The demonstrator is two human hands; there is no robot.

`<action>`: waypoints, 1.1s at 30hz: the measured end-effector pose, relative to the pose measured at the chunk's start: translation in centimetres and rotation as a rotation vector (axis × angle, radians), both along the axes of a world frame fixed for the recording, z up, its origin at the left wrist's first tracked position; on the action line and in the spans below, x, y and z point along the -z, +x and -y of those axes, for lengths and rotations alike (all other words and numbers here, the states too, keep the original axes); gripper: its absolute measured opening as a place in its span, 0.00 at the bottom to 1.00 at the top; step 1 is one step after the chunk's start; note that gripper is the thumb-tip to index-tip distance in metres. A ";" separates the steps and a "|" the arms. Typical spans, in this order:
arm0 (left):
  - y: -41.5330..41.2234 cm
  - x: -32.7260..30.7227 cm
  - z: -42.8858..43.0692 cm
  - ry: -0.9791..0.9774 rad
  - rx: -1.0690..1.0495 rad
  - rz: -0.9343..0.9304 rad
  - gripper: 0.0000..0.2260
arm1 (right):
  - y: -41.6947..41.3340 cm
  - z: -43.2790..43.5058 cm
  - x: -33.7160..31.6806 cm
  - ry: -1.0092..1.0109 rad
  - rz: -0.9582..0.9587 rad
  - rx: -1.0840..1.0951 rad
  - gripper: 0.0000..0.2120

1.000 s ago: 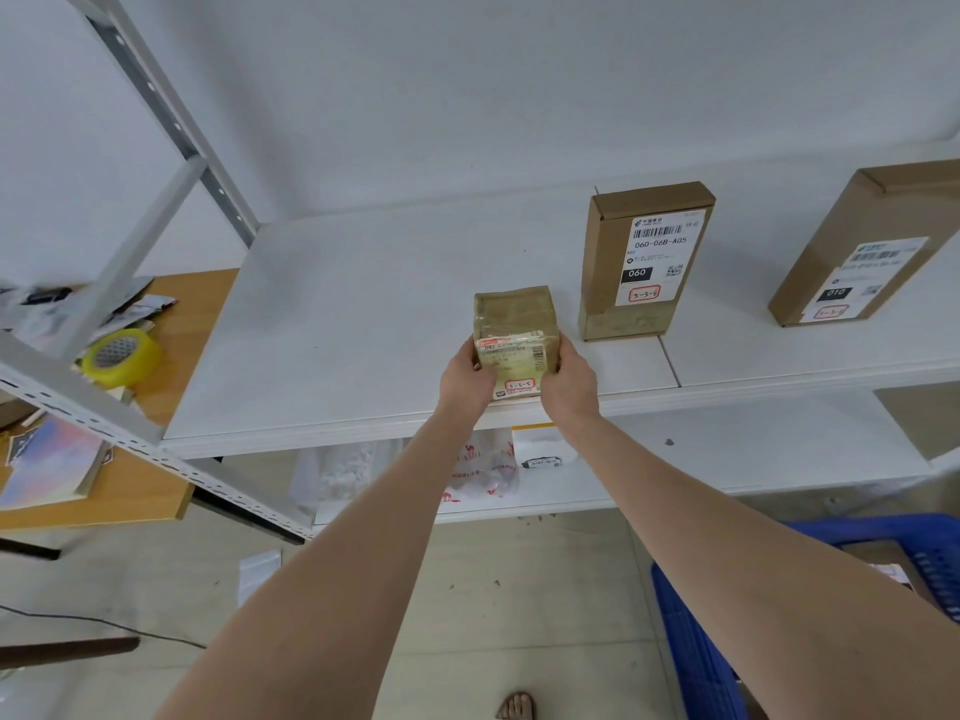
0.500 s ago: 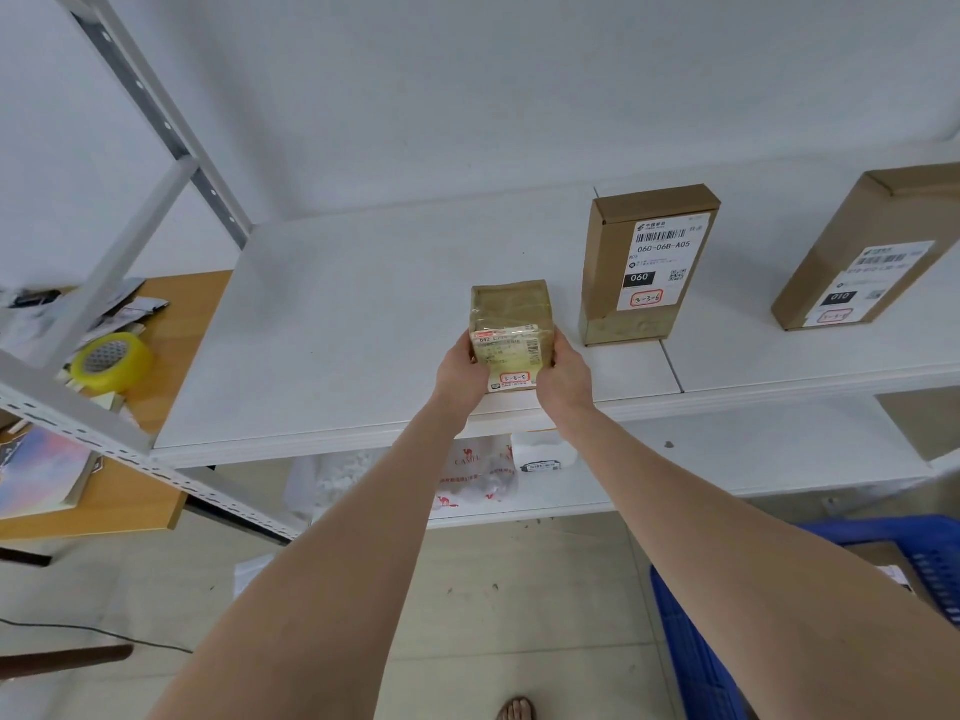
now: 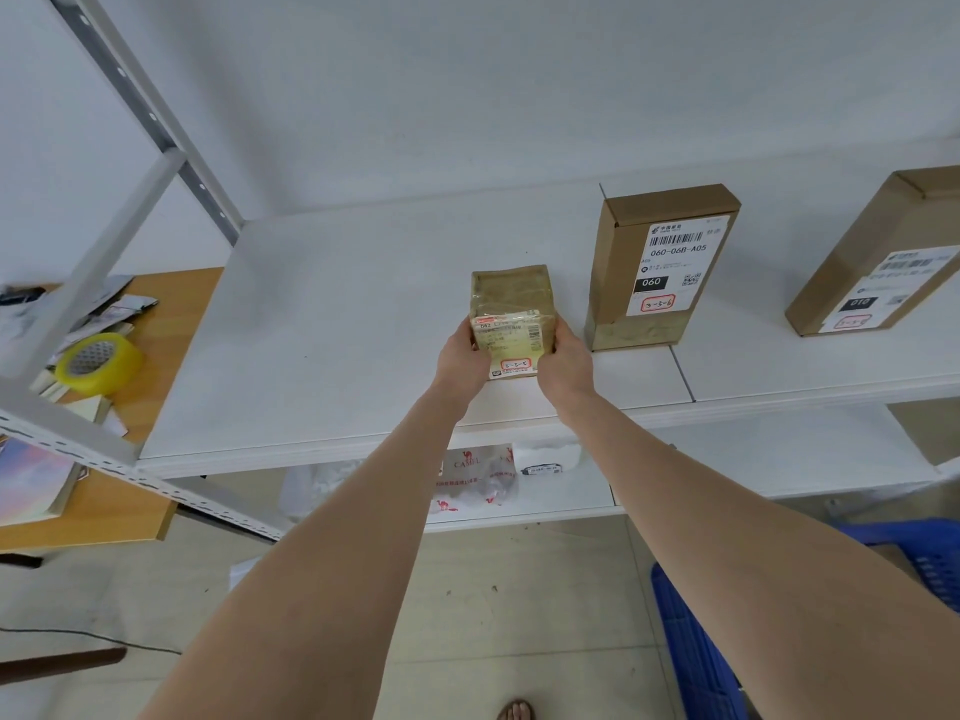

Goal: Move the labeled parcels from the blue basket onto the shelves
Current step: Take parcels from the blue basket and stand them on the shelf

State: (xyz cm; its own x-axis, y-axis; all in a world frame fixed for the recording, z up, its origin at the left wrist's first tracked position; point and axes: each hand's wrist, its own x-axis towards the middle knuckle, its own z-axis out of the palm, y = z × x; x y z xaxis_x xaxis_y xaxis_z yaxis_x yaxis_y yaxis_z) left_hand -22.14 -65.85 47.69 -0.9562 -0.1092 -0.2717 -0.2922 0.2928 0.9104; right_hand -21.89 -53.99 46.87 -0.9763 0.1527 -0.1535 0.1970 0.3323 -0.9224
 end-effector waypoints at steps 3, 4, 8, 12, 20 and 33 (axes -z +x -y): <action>-0.3 -0.2 0.0 0.029 0.001 0.004 0.22 | -0.6 0.1 0.2 -0.016 -0.007 0.007 0.26; -0.4 -0.2 0.1 0.034 0.001 0.004 0.22 | -0.8 0.2 0.3 -0.018 -0.008 0.011 0.26; -0.8 -0.4 0.0 0.026 -0.002 -0.001 0.20 | -1.3 0.2 0.3 -0.007 0.005 0.014 0.26; -1.1 -0.4 -0.1 0.021 -0.003 -0.002 0.20 | -1.5 0.2 0.0 -0.010 0.012 0.009 0.25; -1.4 -0.6 -0.6 0.015 0.008 0.006 0.21 | -2.0 -0.4 0.1 -0.025 0.011 0.022 0.29; -1.1 -0.9 -1.1 0.018 0.023 -0.018 0.19 | -2.0 -1.0 0.3 0.051 0.020 0.052 0.29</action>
